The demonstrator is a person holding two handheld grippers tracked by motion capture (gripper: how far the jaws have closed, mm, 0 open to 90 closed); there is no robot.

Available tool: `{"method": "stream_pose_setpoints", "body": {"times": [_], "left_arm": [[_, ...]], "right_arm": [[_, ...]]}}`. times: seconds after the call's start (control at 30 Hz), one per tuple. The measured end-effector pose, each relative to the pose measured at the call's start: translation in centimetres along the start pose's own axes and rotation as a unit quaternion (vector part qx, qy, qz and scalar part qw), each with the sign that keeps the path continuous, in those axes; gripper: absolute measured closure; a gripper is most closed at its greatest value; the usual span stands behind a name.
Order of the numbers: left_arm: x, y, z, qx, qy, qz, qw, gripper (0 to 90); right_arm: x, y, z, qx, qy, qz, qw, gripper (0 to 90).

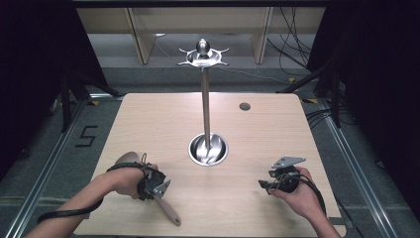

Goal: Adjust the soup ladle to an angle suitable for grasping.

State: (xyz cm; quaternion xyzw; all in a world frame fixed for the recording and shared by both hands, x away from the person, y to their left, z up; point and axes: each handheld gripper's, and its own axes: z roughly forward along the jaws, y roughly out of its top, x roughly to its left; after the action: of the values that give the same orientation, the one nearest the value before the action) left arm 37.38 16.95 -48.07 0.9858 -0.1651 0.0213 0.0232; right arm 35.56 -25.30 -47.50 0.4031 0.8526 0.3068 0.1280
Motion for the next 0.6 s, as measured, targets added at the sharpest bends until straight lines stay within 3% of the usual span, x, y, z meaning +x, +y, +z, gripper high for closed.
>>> {"method": "stream_pose_setpoints", "body": {"times": [0.1,0.13,0.2,0.23,0.27,0.3,0.37,0.43,0.57,0.6], "left_arm": [[0.03,0.06,-0.05,0.005,0.0,0.007,1.0,68.0],[0.06,0.15,-0.07,0.012,0.0,0.02,0.9997,68.4],[0.06,0.2,-0.08,0.015,0.001,0.025,0.9996,68.9],[0.2,0.31,-0.2,0.028,0.002,0.042,0.9987,69.1],[0.24,0.34,-0.24,0.032,0.002,0.048,0.9983,69.2],[0.23,0.35,-0.25,0.034,0.003,0.048,0.9983,69.3],[0.03,0.33,-0.11,0.02,0.003,0.027,0.9994,69.3],[0.06,0.41,-0.14,0.019,0.007,0.023,0.9995,70.0],[0.38,0.64,-0.54,0.029,0.016,0.034,0.9989,72.5],[0.28,0.62,-0.52,0.014,0.019,0.02,0.9995,73.2]], "right_arm": [[0.0,0.0,0.01,0.0,0.0,0.0,1.0,44.3],[0.0,-0.01,0.01,0.0,0.0,0.0,1.0,44.3],[0.21,0.0,0.06,-0.005,0.002,0.016,0.9999,44.3],[0.12,-0.05,0.14,-0.008,-0.001,0.006,0.9999,44.3],[0.2,-0.01,0.01,-0.003,0.0,0.018,0.9998,44.3],[0.19,-0.02,0.02,-0.004,0.001,0.018,0.9998,44.3],[0.23,-0.01,-0.01,-0.002,0.0,0.021,0.9998,44.3],[0.23,-0.01,0.0,-0.002,0.001,0.021,0.9998,44.3],[0.32,-0.09,0.1,-0.005,-0.003,0.021,0.9998,44.3],[0.42,-0.09,0.07,-0.003,-0.002,0.025,0.9997,44.3]]}}
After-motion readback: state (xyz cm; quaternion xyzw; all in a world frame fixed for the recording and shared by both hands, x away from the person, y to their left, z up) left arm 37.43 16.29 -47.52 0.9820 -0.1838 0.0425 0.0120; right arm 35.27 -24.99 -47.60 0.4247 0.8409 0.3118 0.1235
